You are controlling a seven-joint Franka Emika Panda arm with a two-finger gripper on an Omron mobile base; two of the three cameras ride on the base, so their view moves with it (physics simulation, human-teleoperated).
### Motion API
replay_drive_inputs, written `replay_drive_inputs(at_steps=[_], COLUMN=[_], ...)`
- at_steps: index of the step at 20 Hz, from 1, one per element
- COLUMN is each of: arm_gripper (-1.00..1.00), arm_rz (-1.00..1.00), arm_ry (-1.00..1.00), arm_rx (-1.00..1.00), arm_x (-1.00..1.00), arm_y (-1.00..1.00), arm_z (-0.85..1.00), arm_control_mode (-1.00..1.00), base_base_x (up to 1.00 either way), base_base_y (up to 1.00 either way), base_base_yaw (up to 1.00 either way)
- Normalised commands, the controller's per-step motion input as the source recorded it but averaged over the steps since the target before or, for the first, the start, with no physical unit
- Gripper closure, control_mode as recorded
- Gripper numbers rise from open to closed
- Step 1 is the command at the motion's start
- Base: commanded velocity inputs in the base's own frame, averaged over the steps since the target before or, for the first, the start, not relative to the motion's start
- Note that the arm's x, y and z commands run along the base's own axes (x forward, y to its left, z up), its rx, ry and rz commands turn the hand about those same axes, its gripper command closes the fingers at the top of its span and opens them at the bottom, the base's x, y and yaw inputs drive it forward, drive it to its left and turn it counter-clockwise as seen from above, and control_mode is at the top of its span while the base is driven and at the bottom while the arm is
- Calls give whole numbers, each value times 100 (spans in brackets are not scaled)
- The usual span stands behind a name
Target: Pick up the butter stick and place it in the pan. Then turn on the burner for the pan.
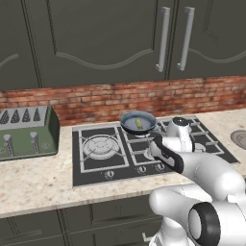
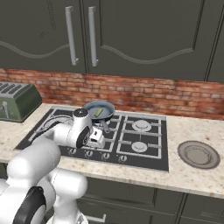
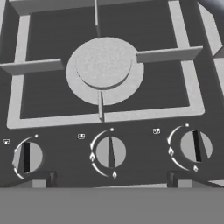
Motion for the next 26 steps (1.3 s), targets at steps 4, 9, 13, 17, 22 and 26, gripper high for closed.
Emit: replay_drive_inputs(at_steps=[4, 9, 13, 17, 22, 26], arm_gripper=[-100, -100, -100, -100, -100, -100], arm_rz=[0, 0, 0, 0, 0, 0], arm_ry=[0, 0, 0, 0, 1, 2], arm_rx=[0, 0, 0, 0, 0, 0], arm_x=[-4, 0, -3, -8, -4, 0], arm_y=[0, 0, 0, 0, 0, 0], arm_z=[-15, -12, -11, -11, -15, -17], arm_control_mode=[-100, -100, -100, -100, -100, -100], base_base_x=[0, 0, 0, 0, 0, 0], base_base_y=[0, 0, 0, 0, 0, 0], base_base_yaw=[0, 0, 0, 0, 0, 0])
